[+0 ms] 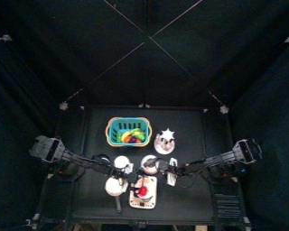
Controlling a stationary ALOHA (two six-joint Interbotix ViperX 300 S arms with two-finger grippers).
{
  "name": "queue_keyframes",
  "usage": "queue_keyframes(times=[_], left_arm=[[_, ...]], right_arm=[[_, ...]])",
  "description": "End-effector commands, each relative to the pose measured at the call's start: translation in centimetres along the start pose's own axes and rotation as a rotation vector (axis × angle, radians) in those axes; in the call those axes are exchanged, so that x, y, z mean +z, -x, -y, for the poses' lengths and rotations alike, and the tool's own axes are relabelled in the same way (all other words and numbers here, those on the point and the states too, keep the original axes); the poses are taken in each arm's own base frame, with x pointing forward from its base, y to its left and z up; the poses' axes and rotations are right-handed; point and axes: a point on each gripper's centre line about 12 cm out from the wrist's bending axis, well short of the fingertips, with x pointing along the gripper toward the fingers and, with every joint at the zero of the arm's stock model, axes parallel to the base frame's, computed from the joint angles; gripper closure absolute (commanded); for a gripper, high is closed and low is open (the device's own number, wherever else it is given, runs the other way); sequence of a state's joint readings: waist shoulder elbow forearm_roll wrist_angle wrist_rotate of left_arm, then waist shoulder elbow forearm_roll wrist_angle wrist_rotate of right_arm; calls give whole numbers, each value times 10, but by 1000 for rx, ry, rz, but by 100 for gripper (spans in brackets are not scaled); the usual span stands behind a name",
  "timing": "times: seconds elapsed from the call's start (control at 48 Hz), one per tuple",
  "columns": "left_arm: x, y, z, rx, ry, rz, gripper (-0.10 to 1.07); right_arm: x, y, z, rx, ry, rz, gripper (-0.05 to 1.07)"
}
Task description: Grab pot lid
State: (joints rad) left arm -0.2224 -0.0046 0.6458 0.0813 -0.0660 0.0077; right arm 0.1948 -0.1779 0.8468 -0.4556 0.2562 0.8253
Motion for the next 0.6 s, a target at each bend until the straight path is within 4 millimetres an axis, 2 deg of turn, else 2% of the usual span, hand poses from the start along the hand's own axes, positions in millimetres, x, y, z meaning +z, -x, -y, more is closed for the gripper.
queue_keyframes(times=[0.0,0.167,0.354,0.583], left_arm=[[9,5,-4,10,3,28,-3],[-4,10,-13,28,15,-7,-3],[-18,30,-30,72,45,-31,-3],[-65,42,-50,124,114,-186,-3]], right_arm=[[5,4,-2,10,-6,18,31],[4,3,-2,10,-8,16,31],[3,3,-1,7,-1,14,31],[4,3,0,5,-3,15,31]])
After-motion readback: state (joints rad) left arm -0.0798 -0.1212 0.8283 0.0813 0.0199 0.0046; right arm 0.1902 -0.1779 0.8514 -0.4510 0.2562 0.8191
